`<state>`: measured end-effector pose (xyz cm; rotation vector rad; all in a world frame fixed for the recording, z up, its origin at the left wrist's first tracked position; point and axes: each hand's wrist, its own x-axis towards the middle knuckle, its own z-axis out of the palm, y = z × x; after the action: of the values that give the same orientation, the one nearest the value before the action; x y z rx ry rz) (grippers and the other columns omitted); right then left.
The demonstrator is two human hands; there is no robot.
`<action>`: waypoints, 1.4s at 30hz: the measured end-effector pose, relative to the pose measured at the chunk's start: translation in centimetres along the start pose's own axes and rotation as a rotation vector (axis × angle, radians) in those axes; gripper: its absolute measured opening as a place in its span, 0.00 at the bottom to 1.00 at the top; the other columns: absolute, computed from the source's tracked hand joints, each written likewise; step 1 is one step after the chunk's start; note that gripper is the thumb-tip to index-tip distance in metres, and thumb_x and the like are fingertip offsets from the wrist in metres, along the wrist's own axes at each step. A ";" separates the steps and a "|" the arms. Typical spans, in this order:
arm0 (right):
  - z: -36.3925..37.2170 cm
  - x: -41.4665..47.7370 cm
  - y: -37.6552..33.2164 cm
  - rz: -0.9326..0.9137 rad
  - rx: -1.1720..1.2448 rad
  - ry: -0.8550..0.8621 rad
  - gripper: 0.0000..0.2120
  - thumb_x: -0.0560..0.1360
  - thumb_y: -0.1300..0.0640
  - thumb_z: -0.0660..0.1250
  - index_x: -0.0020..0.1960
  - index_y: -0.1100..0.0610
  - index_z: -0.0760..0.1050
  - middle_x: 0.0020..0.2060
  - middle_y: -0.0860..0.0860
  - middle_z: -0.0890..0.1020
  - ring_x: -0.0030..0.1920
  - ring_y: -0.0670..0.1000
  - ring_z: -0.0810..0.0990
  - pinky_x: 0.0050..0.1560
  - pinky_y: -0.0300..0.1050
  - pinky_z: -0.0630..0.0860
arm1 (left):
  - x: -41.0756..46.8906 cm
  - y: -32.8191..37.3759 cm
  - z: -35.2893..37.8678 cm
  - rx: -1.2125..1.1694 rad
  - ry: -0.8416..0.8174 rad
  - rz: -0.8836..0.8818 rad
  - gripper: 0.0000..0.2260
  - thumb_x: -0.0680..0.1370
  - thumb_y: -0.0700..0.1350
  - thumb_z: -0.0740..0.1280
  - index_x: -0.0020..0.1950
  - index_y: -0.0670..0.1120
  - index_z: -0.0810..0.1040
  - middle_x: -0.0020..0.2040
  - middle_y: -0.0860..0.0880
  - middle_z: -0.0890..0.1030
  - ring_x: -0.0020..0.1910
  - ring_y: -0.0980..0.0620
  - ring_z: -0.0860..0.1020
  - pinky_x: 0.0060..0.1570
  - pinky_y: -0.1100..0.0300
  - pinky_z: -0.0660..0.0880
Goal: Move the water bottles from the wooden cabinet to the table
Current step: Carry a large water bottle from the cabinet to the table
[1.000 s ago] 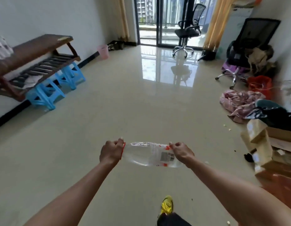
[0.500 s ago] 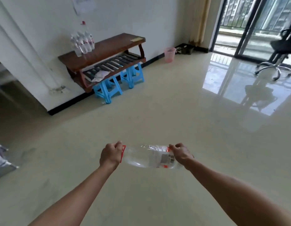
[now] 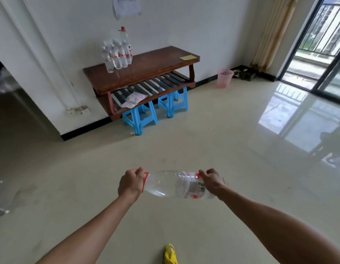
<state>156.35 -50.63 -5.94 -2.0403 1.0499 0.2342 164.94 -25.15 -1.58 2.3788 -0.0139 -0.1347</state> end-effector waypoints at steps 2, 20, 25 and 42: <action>-0.9 3.2 -4.0 -0.019 -0.026 0.038 0.26 0.74 0.34 0.57 0.65 0.48 0.71 0.59 0.55 0.80 0.57 0.58 0.77 0.54 0.47 0.70 | 5.2 1.8 -0.3 0.004 0.004 0.037 0.22 0.79 0.52 0.57 0.27 0.44 0.62 0.25 0.47 0.66 0.30 0.44 0.67 0.33 0.54 0.62; -6.4 39.9 -31.5 -0.082 -0.055 0.046 0.27 0.77 0.36 0.57 0.69 0.50 0.69 0.61 0.56 0.79 0.58 0.57 0.77 0.53 0.47 0.70 | 47.8 15.8 6.5 -0.008 -0.022 0.078 0.20 0.71 0.59 0.57 0.27 0.45 0.61 0.24 0.49 0.65 0.27 0.48 0.67 0.30 0.55 0.62; -8.0 49.8 -41.9 -0.146 -0.066 0.017 0.25 0.77 0.37 0.58 0.68 0.51 0.69 0.57 0.55 0.81 0.50 0.55 0.76 0.51 0.45 0.72 | 59.0 19.3 6.1 -0.040 0.048 0.002 0.20 0.73 0.57 0.59 0.27 0.45 0.64 0.25 0.49 0.69 0.28 0.47 0.69 0.32 0.54 0.65; -7.2 79.9 -72.3 -0.235 -0.010 0.111 0.21 0.77 0.38 0.59 0.63 0.49 0.73 0.49 0.50 0.81 0.50 0.54 0.76 0.51 0.46 0.72 | 99.5 27.7 5.1 -0.111 0.140 0.079 0.22 0.80 0.53 0.60 0.28 0.44 0.68 0.27 0.48 0.73 0.32 0.46 0.73 0.35 0.53 0.67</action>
<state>259.91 -80.21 1.65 -2.1839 0.8656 0.0041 264.16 -53.63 4.45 2.2683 -0.0328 0.0669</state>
